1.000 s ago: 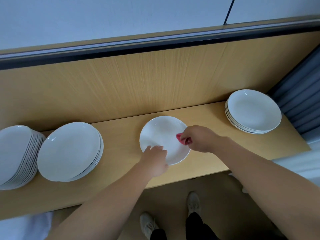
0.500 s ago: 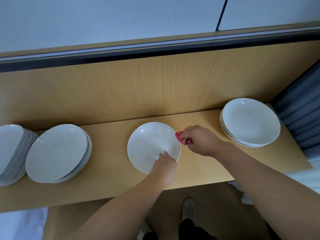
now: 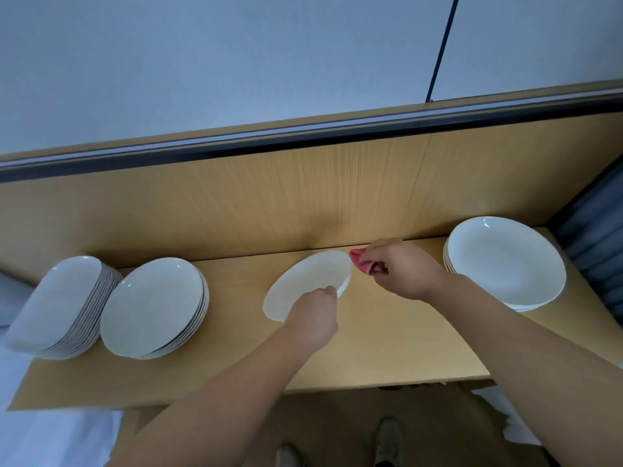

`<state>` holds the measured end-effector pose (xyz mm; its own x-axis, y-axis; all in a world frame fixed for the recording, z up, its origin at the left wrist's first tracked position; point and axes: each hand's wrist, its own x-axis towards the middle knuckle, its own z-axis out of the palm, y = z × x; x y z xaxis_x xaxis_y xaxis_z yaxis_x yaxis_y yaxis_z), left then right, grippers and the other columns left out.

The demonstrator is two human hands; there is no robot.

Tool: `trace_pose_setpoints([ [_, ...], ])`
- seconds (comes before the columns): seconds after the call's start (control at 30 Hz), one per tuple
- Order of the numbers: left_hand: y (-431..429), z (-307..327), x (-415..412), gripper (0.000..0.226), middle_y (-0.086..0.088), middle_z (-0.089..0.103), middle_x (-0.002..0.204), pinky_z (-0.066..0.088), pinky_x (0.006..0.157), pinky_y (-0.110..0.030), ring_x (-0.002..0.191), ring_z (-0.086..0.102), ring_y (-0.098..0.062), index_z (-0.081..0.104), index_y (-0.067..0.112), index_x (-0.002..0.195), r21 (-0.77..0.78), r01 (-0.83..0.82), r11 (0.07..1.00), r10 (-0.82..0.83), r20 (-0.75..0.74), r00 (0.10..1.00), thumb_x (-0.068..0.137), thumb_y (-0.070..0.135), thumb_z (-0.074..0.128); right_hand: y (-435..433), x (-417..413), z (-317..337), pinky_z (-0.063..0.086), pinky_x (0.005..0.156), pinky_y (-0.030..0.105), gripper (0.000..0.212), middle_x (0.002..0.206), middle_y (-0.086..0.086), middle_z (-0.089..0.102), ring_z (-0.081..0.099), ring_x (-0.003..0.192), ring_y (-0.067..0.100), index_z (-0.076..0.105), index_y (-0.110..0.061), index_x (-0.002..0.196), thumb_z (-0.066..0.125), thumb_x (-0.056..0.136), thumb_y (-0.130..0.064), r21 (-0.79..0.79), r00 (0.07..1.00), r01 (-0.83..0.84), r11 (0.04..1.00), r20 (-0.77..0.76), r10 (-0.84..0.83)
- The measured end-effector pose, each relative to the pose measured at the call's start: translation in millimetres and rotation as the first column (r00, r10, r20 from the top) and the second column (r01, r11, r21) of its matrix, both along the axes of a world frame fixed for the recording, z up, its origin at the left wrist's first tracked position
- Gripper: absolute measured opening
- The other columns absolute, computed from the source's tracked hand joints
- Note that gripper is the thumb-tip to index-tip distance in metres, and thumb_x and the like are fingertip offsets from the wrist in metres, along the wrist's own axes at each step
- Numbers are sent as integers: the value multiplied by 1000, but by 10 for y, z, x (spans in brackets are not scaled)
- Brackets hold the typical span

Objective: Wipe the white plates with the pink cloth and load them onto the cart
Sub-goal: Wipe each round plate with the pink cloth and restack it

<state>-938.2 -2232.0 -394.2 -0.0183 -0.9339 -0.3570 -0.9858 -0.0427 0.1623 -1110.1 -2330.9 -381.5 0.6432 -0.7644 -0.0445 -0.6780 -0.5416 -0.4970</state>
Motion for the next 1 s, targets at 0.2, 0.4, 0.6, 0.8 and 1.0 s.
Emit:
trace_pose_setpoints([
  [0.2,-117,380,271,19,-7,57,92,32,61,-30,77,50,-23,49,10,94,-121,-317,941,272,-287,919,103,22,37,-29,135,266,51,79,36,24,108,-9,66,57,106,15,66,-23,85,54,78,-4,-51,997,-42,998,69,46],
  [0.4,-43,403,467,27,1,43,71,28,53,-28,60,38,-14,42,12,77,-34,-527,849,440,-508,741,101,24,36,-24,306,441,52,79,37,26,107,-14,64,56,106,12,67,-27,88,55,78,-6,-78,995,-60,995,77,66],
  [0.6,14,370,698,22,-3,55,83,35,55,-27,66,48,-15,54,7,95,-18,-587,809,466,-589,660,100,23,39,50,521,422,51,81,38,25,105,-7,65,56,105,16,66,-24,85,55,79,-2,-65,993,-103,993,52,106],
  [0.8,35,386,1113,14,-2,62,82,38,55,-27,69,55,-15,56,14,91,36,-519,854,458,-524,718,81,21,61,78,904,296,50,80,33,33,108,-7,66,56,103,15,72,-19,101,53,81,0,-53,988,-142,988,58,145],
  [1.0,103,260,1393,28,-2,63,96,42,64,-27,87,60,-21,55,14,107,41,-485,874,452,-439,777,81,17,64,85,1418,153,48,81,32,31,114,-6,64,53,109,20,70,-20,101,52,83,-2,-77,975,-200,977,79,206],
])
